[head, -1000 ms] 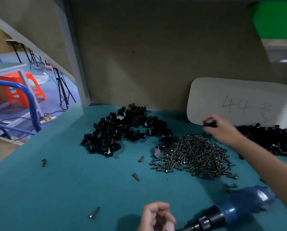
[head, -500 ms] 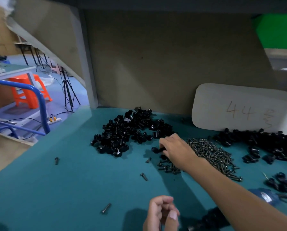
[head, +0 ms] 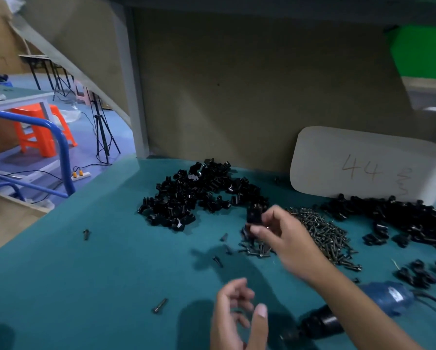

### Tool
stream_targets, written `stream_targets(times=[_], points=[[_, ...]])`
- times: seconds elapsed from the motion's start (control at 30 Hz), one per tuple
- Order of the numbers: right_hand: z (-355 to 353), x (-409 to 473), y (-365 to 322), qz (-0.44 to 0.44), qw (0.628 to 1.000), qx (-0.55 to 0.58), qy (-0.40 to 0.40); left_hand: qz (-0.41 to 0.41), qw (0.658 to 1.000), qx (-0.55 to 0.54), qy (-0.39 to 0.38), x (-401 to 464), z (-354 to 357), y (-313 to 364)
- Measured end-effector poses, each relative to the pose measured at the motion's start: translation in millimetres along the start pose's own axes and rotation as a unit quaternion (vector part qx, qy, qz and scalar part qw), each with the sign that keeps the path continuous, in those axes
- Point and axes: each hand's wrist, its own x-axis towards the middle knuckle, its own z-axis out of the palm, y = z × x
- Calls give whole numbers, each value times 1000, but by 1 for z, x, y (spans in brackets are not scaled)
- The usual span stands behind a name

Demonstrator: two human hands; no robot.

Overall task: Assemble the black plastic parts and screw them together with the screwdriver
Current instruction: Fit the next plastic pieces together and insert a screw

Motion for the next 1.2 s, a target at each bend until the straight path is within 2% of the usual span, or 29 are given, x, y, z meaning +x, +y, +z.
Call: stream_targets(times=[0.07,0.1,0.23,0.3,0.4,0.5,0.73,0.87,1.0,1.07,1.13,1.2], points=[[5,-48,-9,31,985,154,-74,79,995,67,7,-4,-1,1],[9,-69,-9,50,973,209,-82,111,990,89,7,-6,-4,3],[17,-112,-1,119,930,348,-27,172,975,139,-6,-6,-10,4],[15,-118,1,117,930,350,0,156,979,129,-30,-9,-11,2],[9,-126,6,99,948,298,46,73,995,58,-42,-10,-11,1],[10,-131,11,105,940,319,62,1,999,-6,-53,-7,-12,-2],[5,-134,12,112,911,395,33,-27,994,-5,-102,-11,-12,4],[21,-144,11,127,895,424,55,-41,990,-49,-123,-10,-13,5],[31,-154,10,71,916,387,82,-61,984,-72,-153,-11,-14,4],[29,-154,9,53,930,354,88,-45,980,-64,-181,-13,-15,4],[28,-152,9,54,933,340,103,-26,976,-52,-209,-14,-16,5],[25,-151,10,60,926,352,121,-34,977,-41,-206,-14,-16,6]])
